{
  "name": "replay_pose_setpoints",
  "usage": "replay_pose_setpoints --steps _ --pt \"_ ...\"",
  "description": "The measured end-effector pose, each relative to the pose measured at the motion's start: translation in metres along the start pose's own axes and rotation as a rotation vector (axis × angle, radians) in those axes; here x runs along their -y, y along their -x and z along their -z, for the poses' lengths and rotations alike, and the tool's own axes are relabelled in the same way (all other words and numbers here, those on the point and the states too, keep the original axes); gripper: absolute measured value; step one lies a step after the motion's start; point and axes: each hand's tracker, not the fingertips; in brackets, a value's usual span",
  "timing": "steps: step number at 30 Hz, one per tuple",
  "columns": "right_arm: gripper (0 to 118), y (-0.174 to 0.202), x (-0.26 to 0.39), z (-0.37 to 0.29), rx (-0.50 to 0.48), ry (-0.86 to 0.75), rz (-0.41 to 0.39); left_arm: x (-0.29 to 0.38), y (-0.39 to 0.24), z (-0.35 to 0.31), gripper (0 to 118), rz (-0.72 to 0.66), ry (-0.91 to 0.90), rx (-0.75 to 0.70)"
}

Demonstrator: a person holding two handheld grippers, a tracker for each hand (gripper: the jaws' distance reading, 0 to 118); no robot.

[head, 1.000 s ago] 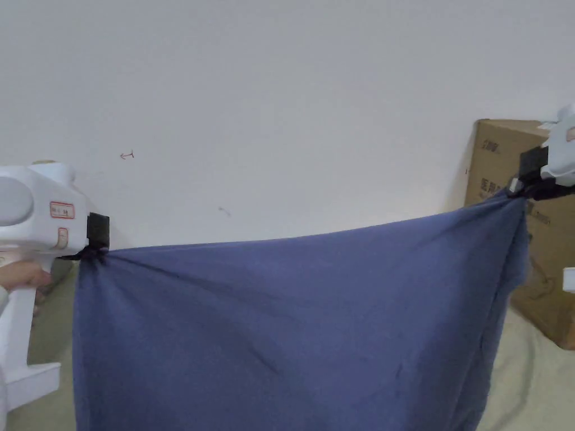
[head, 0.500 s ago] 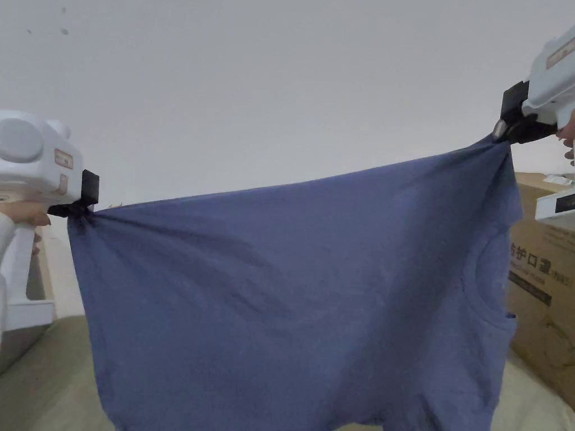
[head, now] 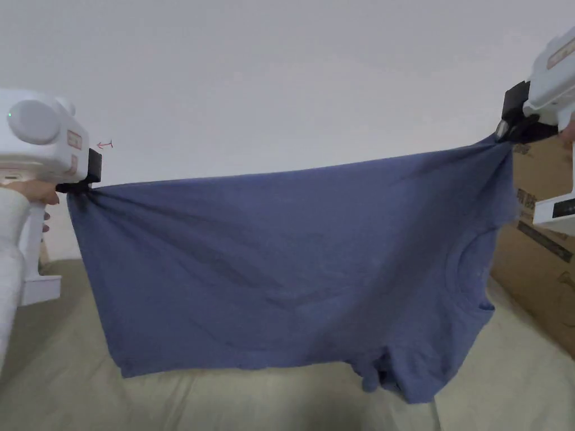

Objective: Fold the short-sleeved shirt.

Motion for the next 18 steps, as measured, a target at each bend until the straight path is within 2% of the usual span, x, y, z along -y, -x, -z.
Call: replay_pose_setpoints --steps 6,10,13,18 --pt "2 -0.013 0.089 0.124 0.095 0.21 -0.038 0.093 -0.034 0.1 8 0.091 0.176 -0.074" --pt "2 -0.033 0.16 0.185 0.112 0.356 0.036 0.174 -0.045 0.14 8 0.076 0.292 -0.09" --pt "2 -0.045 0.206 0.211 0.144 0.43 0.049 0.223 -0.042 0.155 7 0.036 0.356 -0.095" --pt "2 -0.063 0.255 0.21 0.108 0.514 0.09 0.268 -0.036 0.139 7 0.021 0.395 -0.083"
